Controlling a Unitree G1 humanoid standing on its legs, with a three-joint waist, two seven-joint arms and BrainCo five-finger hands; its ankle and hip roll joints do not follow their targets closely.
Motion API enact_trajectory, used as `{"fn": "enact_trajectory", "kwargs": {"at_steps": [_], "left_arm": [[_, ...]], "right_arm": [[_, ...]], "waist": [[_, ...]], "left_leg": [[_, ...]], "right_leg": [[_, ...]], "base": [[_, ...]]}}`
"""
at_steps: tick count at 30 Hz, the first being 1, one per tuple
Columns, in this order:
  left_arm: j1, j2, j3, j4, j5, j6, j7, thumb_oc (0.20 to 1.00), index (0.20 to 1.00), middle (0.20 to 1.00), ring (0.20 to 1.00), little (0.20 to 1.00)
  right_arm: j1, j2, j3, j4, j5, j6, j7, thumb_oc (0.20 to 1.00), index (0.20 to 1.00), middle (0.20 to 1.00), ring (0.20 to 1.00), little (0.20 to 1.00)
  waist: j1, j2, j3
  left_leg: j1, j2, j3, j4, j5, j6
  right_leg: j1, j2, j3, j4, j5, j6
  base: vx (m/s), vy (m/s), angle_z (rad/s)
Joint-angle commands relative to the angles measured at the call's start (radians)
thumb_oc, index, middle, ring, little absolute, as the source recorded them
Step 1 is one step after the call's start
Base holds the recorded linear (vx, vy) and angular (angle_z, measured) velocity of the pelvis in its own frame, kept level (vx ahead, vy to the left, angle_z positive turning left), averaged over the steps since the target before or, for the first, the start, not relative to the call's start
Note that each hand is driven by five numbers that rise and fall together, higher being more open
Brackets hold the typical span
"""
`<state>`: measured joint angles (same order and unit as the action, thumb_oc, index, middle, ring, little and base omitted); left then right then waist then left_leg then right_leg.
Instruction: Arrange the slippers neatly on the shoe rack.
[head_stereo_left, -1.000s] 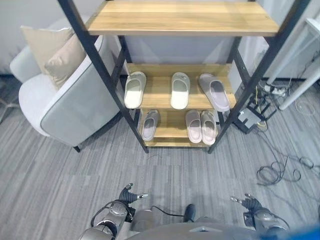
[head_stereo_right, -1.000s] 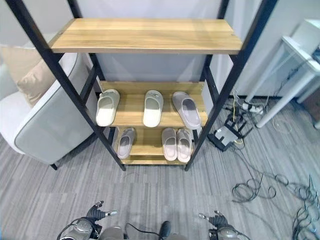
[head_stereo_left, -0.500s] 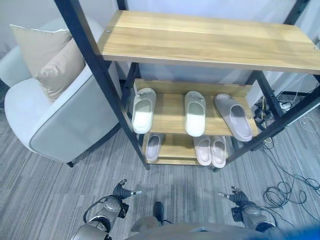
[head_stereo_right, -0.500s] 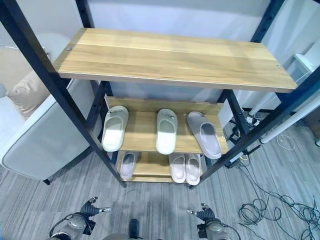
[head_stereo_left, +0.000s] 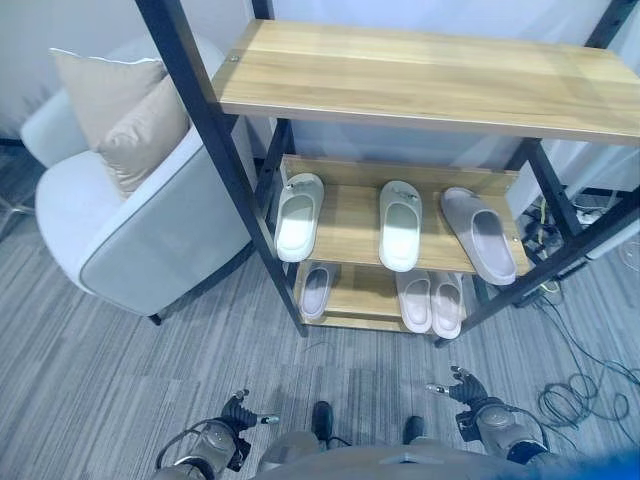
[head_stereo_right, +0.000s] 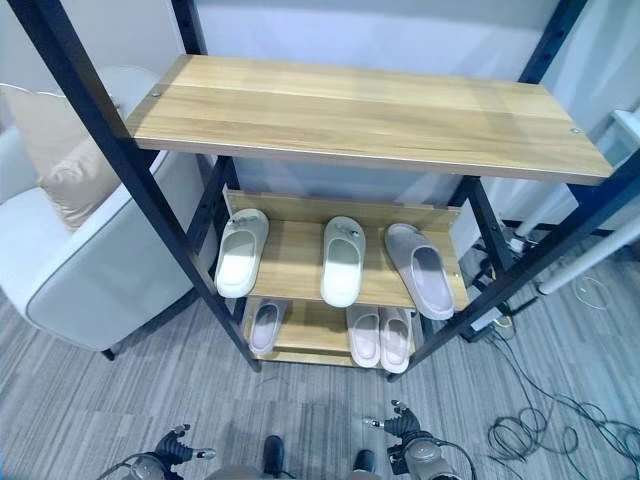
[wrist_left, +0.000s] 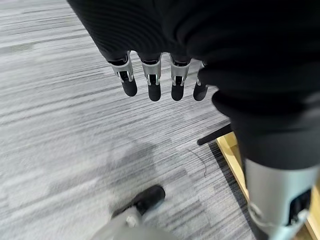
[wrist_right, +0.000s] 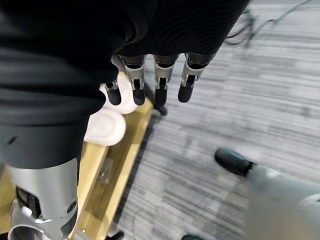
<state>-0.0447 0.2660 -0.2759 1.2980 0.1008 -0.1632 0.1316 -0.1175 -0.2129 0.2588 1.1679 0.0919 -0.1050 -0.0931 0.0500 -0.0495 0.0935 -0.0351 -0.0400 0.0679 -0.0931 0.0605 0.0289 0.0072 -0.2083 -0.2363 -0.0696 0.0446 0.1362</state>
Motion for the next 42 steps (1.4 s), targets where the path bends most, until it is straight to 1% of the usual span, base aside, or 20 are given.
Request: {"fn": "enact_trajectory", "kwargs": {"at_steps": [1,7,9,11,12,13,16,21,25,28,31,32,33,34,35,37,39,40,41,42], "left_arm": [[-0.082,-0.02,-0.035,0.019,0.034,-0.024,0.016,1.0,1.0,1.0,1.0,1.0],[-0.072,-0.03,-0.047,0.004,0.044,-0.035,0.015,1.0,1.0,1.0,1.0,1.0],[-0.059,-0.025,-0.036,-0.007,0.035,-0.032,0.024,1.0,1.0,1.0,1.0,1.0],[-0.053,-0.03,-0.034,-0.01,0.027,-0.036,0.023,1.0,1.0,1.0,1.0,1.0],[-0.028,-0.036,-0.029,-0.01,0.026,-0.044,0.02,1.0,1.0,1.0,1.0,1.0],[-0.039,-0.015,-0.035,-0.045,0.018,-0.042,0.024,1.0,1.0,1.0,1.0,1.0],[-0.035,-0.021,-0.044,-0.042,0.02,-0.044,0.026,1.0,1.0,1.0,1.0,1.0],[-0.036,-0.022,-0.067,-0.049,0.037,-0.051,0.026,1.0,1.0,1.0,1.0,1.0],[-0.031,-0.013,-0.079,-0.05,0.043,-0.058,0.028,1.0,1.0,1.0,1.0,1.0],[-0.03,-0.014,-0.074,-0.04,0.038,-0.059,0.028,1.0,1.0,1.0,1.0,1.0],[-0.022,-0.02,-0.067,-0.029,0.033,-0.062,0.027,1.0,1.0,1.0,1.0,1.0],[-0.014,-0.022,-0.059,-0.027,0.03,-0.062,0.028,1.0,1.0,1.0,1.0,1.0],[-0.003,-0.031,-0.055,-0.028,0.026,-0.065,0.027,1.0,1.0,1.0,1.0,1.0],[-0.003,-0.031,-0.056,-0.028,0.026,-0.065,0.027,1.0,1.0,1.0,1.0,1.0],[0.006,-0.038,-0.051,-0.03,0.027,-0.067,0.029,1.0,1.0,1.0,1.0,1.0],[0.01,-0.042,-0.043,-0.029,0.032,-0.067,0.028,1.0,1.0,1.0,1.0,1.0],[0.015,-0.041,-0.041,-0.039,0.05,-0.073,0.032,1.0,1.0,1.0,1.0,1.0],[0.015,-0.041,-0.041,-0.039,0.05,-0.073,0.032,1.0,1.0,1.0,1.0,1.0],[0.01,-0.034,-0.045,-0.043,0.059,-0.075,0.039,1.0,1.0,1.0,1.0,1.0],[0.008,-0.033,-0.046,-0.045,0.057,-0.076,0.04,1.0,1.0,1.0,1.0,1.0]], "right_arm": [[-0.047,-0.027,0.03,-0.046,-0.044,-0.038,-0.002,1.0,1.0,1.0,1.0,1.0],[-0.023,0.013,0.098,-0.1,-0.029,-0.068,0.035,1.0,1.0,1.0,1.0,1.0],[0.008,0.016,0.191,-0.236,-0.123,-0.081,0.043,1.0,1.0,1.0,1.0,1.0],[0.03,0.021,0.221,-0.279,-0.128,-0.076,0.059,1.0,1.0,1.0,1.0,1.0],[0.05,-0.029,0.287,-0.337,-0.138,-0.181,0.095,1.0,1.0,1.0,1.0,1.0],[-0.002,0.0,0.291,-0.47,-0.119,-0.073,0.108,1.0,1.0,1.0,1.0,1.0],[0.006,0.002,0.338,-0.53,-0.123,-0.078,0.132,1.0,1.0,1.0,1.0,1.0],[-0.048,-0.007,0.434,-0.607,-0.021,-0.11,0.216,1.0,1.0,1.0,1.0,1.0],[-0.124,-0.066,0.479,-0.779,0.036,-0.13,0.256,1.0,1.0,1.0,1.0,1.0],[-0.152,-0.107,0.461,-0.875,0.042,-0.142,0.247,1.0,1.0,1.0,1.0,1.0],[-0.166,-0.158,0.399,-0.976,0.009,-0.169,0.206,1.0,1.0,1.0,1.0,1.0],[-0.162,-0.193,0.328,-1.041,-0.03,-0.191,0.158,1.0,1.0,1.0,1.0,1.0],[-0.159,-0.218,0.227,-1.068,-0.145,-0.206,0.059,1.0,1.0,1.0,1.0,1.0],[-0.158,-0.218,0.227,-1.068,-0.146,-0.205,0.058,1.0,1.0,1.0,1.0,1.0],[-0.163,-0.231,0.169,-1.063,-0.259,-0.202,-0.018,1.0,1.0,1.0,1.0,1.0],[-0.17,-0.266,0.119,-1.055,-0.401,-0.183,-0.102,1.0,1.0,1.0,1.0,1.0],[-0.186,-0.335,0.062,-1.017,-0.594,-0.15,-0.209,1.0,1.0,1.0,1.0,1.0],[-0.186,-0.335,0.062,-1.017,-0.594,-0.15,-0.209,1.0,1.0,1.0,1.0,1.0],[-0.223,-0.354,0.035,-0.947,-0.635,-0.108,-0.261,1.0,1.0,1.0,1.0,1.0],[-0.234,-0.358,0.025,-0.923,-0.634,-0.097,-0.272,1.0,1.0,1.0,1.0,1.0]], "waist": [[0.001,0.009,0.018],[0.014,0.013,0.018],[0.011,0.01,0.026],[0.01,0.01,0.029],[0.016,0.018,0.035],[0.019,0.009,0.033],[0.022,0.005,0.032],[0.043,-0.001,0.035],[0.06,-0.014,0.034],[0.061,-0.018,0.031],[0.057,-0.019,0.028],[0.053,-0.019,0.025],[0.05,-0.014,0.023],[0.051,-0.014,0.023],[0.05,-0.013,0.023],[0.052,-0.013,0.024],[0.054,-0.012,0.026],[0.054,-0.012,0.026],[0.06,-0.012,0.029],[0.062,-0.013,0.032]], "left_leg": [[0.018,0.039,0.007,0.038,-0.088,-0.047],[0.037,0.043,-0.005,0.017,-0.081,-0.057],[0.046,0.045,0.001,0.014,-0.082,-0.058],[0.046,0.045,0.003,0.015,-0.083,-0.057],[0.048,0.044,0.006,0.016,-0.082,-0.057],[0.045,0.044,0.005,0.015,-0.083,-0.058],[0.046,0.045,0.007,0.012,-0.084,-0.058],[0.038,0.046,0.005,0.008,-0.082,-0.06],[0.032,0.047,0.002,0.007,-0.082,-0.062],[0.03,0.048,0.001,0.006,-0.082,-0.062],[0.029,0.049,0.0,0.006,-0.082,-0.062],[0.027,0.049,0.002,0.006,-0.083,-0.061],[0.027,0.048,0.003,0.006,-0.084,-0.059],[0.027,0.048,0.003,0.006,-0.084,-0.059],[0.026,0.048,0.001,0.006,-0.085,-0.057],[0.025,0.047,0.001,0.006,-0.086,-0.056],[0.023,0.047,-0.002,0.006,-0.087,-0.055],[0.023,0.047,-0.002,0.006,-0.087,-0.055],[0.013,0.047,-0.006,0.006,-0.083,-0.056],[0.009,0.047,-0.008,0.006,-0.082,-0.057]], "right_leg": [[0.061,0.016,-0.049,0.075,-0.08,0.025],[0.095,0.029,-0.071,0.035,-0.083,0.021],[0.101,0.032,-0.062,0.033,-0.088,0.02],[0.1,0.031,-0.059,0.036,-0.089,0.02],[0.101,0.03,-0.057,0.037,-0.09,0.021],[0.098,0.03,-0.058,0.037,-0.091,0.02],[0.099,0.028,-0.055,0.035,-0.091,0.022],[0.092,0.026,-0.06,0.033,-0.091,0.026],[0.089,0.025,-0.068,0.034,-0.091,0.029],[0.087,0.025,-0.069,0.034,-0.09,0.03],[0.084,0.025,-0.072,0.037,-0.091,0.03],[0.083,0.025,-0.074,0.037,-0.091,0.03],[0.082,0.025,-0.075,0.036,-0.088,0.031],[0.082,0.025,-0.075,0.036,-0.088,0.031],[0.08,0.026,-0.074,0.035,-0.087,0.031],[0.081,0.027,-0.074,0.032,-0.086,0.031],[0.08,0.028,-0.076,0.028,-0.084,0.031],[0.08,0.028,-0.076,0.028,-0.084,0.031],[0.076,0.029,-0.08,0.024,-0.08,0.032],[0.073,0.029,-0.081,0.022,-0.077,0.032]], "base": [[0.07,-0.104,0.33],[0.01,-0.012,0.09],[0.01,0.039,0.0],[-0.01,0.039,-0.04],[-0.01,0.049,-0.03],[0.0,0.044,0.0],[0.0,0.0,0.0],[0.0,0.012,0.0],[0.0,0.003,0.05],[0.0,0.0,0.02],[0.0,0.0,0.0],[0.04,0.027,0.01],[0.04,0.027,0.0],[0.04,0.018,0.0],[0.0,0.0,0.0],[0.04,0.0,-0.02],[0.02,0.0,0.0],[0.0,0.0,0.0],[0.0,0.0,0.0],[0.0,0.0,0.0]]}}
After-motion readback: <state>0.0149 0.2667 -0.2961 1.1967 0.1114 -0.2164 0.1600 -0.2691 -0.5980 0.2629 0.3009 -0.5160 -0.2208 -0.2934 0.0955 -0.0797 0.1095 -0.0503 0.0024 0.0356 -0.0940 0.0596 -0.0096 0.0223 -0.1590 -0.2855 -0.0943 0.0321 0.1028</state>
